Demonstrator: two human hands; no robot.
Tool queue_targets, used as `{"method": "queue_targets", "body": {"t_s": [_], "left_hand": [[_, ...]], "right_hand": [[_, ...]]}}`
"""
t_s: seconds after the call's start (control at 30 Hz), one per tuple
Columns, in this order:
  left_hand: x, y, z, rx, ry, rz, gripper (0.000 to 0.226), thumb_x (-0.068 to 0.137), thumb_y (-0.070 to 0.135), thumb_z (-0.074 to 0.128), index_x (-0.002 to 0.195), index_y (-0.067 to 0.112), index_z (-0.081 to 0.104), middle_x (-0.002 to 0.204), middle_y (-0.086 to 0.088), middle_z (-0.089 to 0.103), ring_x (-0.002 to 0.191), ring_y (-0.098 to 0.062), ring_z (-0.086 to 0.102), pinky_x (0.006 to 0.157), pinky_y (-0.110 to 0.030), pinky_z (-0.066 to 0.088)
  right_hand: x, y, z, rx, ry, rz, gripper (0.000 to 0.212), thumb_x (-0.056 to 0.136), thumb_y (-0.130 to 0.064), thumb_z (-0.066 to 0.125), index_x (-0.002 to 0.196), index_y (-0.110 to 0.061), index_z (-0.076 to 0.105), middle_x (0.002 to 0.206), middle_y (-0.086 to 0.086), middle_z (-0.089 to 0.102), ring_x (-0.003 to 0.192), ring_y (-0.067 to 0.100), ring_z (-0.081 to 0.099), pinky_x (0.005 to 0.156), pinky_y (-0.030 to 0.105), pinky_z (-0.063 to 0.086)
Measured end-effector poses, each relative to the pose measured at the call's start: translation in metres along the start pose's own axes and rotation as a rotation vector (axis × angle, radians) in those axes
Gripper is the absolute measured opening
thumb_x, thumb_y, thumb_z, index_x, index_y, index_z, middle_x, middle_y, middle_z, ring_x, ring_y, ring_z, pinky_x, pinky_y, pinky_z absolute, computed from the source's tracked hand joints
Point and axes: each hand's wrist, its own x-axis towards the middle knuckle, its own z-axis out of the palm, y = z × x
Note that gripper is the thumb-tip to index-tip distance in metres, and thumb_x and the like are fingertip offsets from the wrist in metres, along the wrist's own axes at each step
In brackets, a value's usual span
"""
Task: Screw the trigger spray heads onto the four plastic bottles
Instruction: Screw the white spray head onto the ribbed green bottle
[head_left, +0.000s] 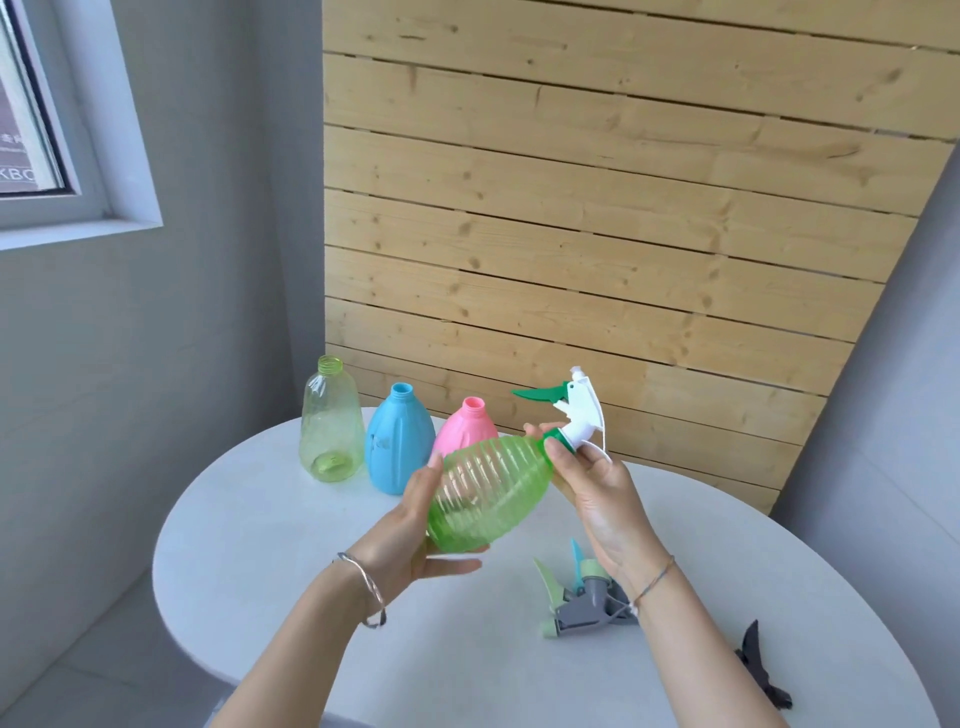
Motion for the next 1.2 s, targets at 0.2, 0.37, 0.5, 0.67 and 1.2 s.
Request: {"method": "queue_targets", "body": {"t_s": [0.2,0.37,0.5,0.67,1.2], "left_hand": [[-0.003,0.000,0.003,-0.001,-0.063,-0.018,0.058,0.077,0.068,0.050,0.119,0.029,0.058,0.115,-0.001,0.071,0.103,-0.020,0.069,0.079,-0.032,0.059],[-0.002,-0.001,-0.001,0.068,-0.023,0.047,0.063,0.075,0.061,0.053,0.127,0.027,0.050,0.118,-0.003,0.068,0.097,-0.019,0.070,0.071,-0.027,0.058],[0.002,-0.007,-0.002,0.065,-0.086,0.053,0.058,0.074,0.056,0.066,0.124,0.028,0.054,0.116,0.003,0.071,0.104,-0.015,0.068,0.078,-0.027,0.057],[0.001,-0.003,0.001,0.176,-0.039,-0.028,0.071,0.075,0.072,0.034,0.121,0.021,0.054,0.093,-0.004,0.068,0.067,-0.017,0.067,0.058,-0.028,0.056],[0.005,-0.013,0.001,0.106,-0.066,0.115,0.066,0.078,0.049,0.066,0.135,0.024,0.045,0.126,0.002,0.065,0.112,-0.015,0.064,0.084,-0.027,0.056]], "right_hand": [[-0.004,-0.004,0.002,0.015,-0.009,-0.005,0.029,0.076,-0.024,0.066,0.101,-0.008,0.066,0.112,0.005,0.071,0.107,0.013,0.066,0.088,0.019,0.051],[-0.005,-0.006,0.003,-0.007,0.014,-0.016,0.029,0.078,-0.024,0.066,0.101,-0.008,0.065,0.112,0.005,0.071,0.109,0.011,0.065,0.094,0.023,0.050],[-0.005,-0.005,0.002,-0.013,0.022,-0.018,0.032,0.074,-0.029,0.067,0.100,-0.010,0.066,0.110,0.003,0.073,0.106,0.011,0.065,0.091,0.021,0.051],[-0.008,-0.002,0.002,-0.067,-0.014,-0.037,0.014,0.079,-0.025,0.067,0.090,-0.017,0.070,0.101,0.000,0.076,0.101,0.009,0.067,0.084,0.016,0.050],[-0.006,-0.006,0.001,-0.011,0.130,0.067,0.014,0.081,-0.021,0.069,0.092,-0.014,0.072,0.105,0.006,0.075,0.103,0.016,0.067,0.094,0.027,0.051]]}}
